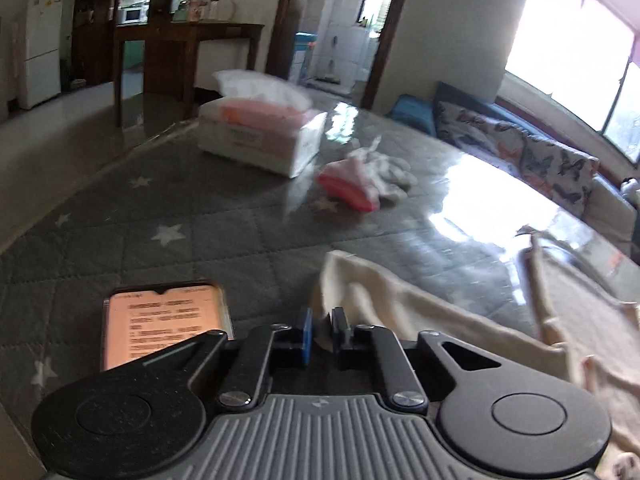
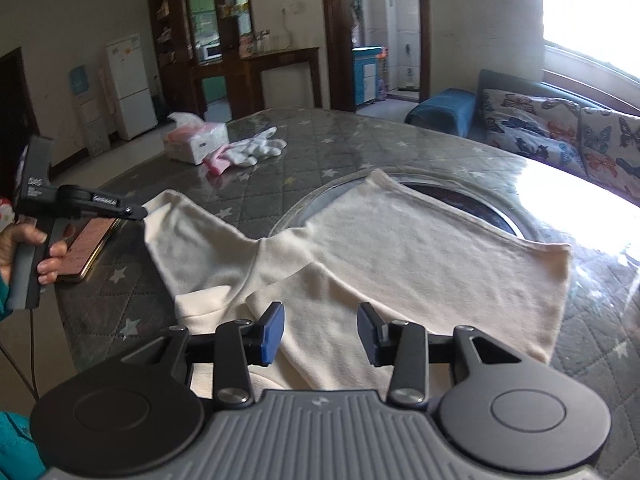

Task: Fold clothes

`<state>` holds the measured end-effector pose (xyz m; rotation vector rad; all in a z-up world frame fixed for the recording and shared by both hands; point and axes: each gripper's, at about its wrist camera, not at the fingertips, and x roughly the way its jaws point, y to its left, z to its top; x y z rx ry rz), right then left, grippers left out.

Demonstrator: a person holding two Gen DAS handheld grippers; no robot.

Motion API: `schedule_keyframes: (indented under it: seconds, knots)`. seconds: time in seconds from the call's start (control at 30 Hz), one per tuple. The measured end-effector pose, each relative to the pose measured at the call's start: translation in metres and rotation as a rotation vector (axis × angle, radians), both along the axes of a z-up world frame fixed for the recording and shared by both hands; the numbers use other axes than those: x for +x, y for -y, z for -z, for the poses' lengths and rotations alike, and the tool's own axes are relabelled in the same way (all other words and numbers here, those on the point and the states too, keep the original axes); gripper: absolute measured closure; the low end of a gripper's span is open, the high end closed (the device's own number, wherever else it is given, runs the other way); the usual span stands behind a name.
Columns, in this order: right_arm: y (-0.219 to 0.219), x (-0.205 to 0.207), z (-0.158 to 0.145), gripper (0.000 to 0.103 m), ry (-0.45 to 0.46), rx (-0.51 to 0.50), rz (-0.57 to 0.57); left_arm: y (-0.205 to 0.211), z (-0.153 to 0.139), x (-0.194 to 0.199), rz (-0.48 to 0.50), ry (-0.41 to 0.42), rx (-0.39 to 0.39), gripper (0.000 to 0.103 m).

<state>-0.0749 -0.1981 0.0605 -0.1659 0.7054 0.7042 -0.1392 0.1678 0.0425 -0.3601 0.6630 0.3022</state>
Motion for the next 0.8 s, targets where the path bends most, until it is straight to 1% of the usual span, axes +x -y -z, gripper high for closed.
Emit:
schedule_keyframes:
  seconds: [0.17, 0.27, 0.47, 0.6, 0.63, 0.73, 0.8]
  knots:
    - [0.018, -0.002, -0.001, 0.062, 0.009, 0.021, 0.050, 0.031, -0.034, 0.006, 0.120, 0.098, -0.034, 0.097]
    - [0.033, -0.004, 0.000, 0.062, 0.010, 0.039, 0.089, 0.059, -0.053, 0.013, 0.232, 0.144, -0.039, 0.097]
    - [0.062, -0.009, 0.001, 0.062, 0.009, 0.067, 0.154, 0.095, -0.055, 0.022, 0.283, 0.138, -0.017, 0.097]
    - [0.073, -0.011, 0.000, 0.062, 0.011, 0.075, 0.168, 0.119, -0.056, 0.028, 0.317, 0.134, -0.003, 0.094]
    - [0.074, -0.011, 0.000, 0.062, 0.011, 0.078, 0.168, 0.123, -0.056, 0.029, 0.318, 0.131, 0.001, 0.094]
    - [0.075, -0.010, 0.002, 0.062, 0.005, 0.078, 0.163, 0.098, -0.037, 0.021, 0.204, 0.073, -0.008, 0.093]
    - [0.072, -0.008, 0.004, 0.062, -0.001, 0.077, 0.154, 0.077, -0.024, 0.013, 0.123, 0.040, 0.002, 0.089]
